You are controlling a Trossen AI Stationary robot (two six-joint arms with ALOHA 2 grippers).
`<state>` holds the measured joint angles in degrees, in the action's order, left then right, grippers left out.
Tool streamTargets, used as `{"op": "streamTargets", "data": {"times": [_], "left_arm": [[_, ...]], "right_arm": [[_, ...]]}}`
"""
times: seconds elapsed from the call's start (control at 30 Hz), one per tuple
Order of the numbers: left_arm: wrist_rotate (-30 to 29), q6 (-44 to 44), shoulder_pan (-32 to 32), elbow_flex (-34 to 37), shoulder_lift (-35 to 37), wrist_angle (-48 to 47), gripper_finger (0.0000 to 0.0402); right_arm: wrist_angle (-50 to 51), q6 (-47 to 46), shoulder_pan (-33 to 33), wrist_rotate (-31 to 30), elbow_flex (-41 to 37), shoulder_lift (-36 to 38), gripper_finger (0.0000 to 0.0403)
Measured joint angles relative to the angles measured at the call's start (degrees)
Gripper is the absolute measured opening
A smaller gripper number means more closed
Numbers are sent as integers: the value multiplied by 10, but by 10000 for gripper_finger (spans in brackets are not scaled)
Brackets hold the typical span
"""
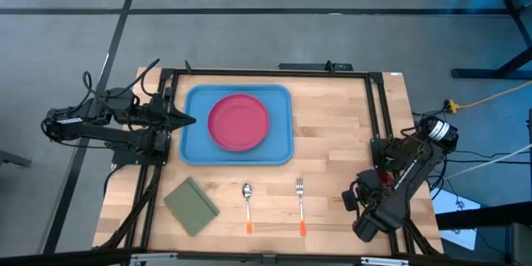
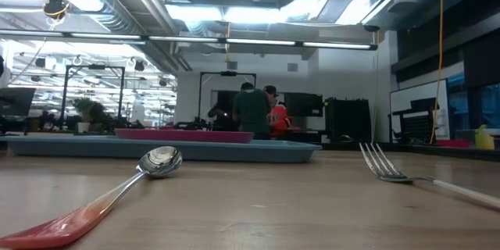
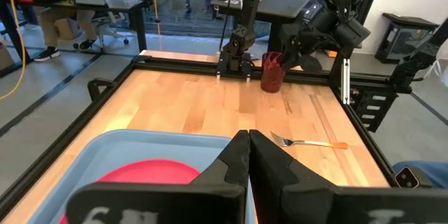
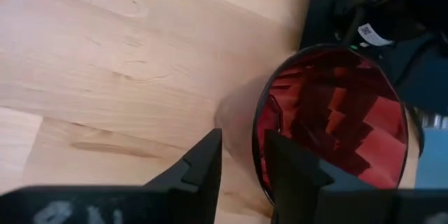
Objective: Pick and place plate/cup/fork/spoon on tray
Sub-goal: Put the red cup into the blue tray at the top right of the pink plate
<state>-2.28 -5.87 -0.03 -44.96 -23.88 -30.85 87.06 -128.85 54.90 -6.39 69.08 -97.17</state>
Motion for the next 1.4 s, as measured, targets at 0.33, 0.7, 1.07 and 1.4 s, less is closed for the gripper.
{"op": "streamTargets", "data": {"times": [0.33,0.7,1.07,1.4], "left_arm": [[0,0,0,0,0,0,0],[0,0,0,0,0,0,0],[0,0,0,0,0,0,0],[0,0,0,0,0,0,0]], "right_arm": [[15,42,-19,-11,0,0,16],[29,140,-37,-243,37,13,8],[-1,434,-207,-382,84,14,8],[-212,894,-423,-335,84,14,8]]}}
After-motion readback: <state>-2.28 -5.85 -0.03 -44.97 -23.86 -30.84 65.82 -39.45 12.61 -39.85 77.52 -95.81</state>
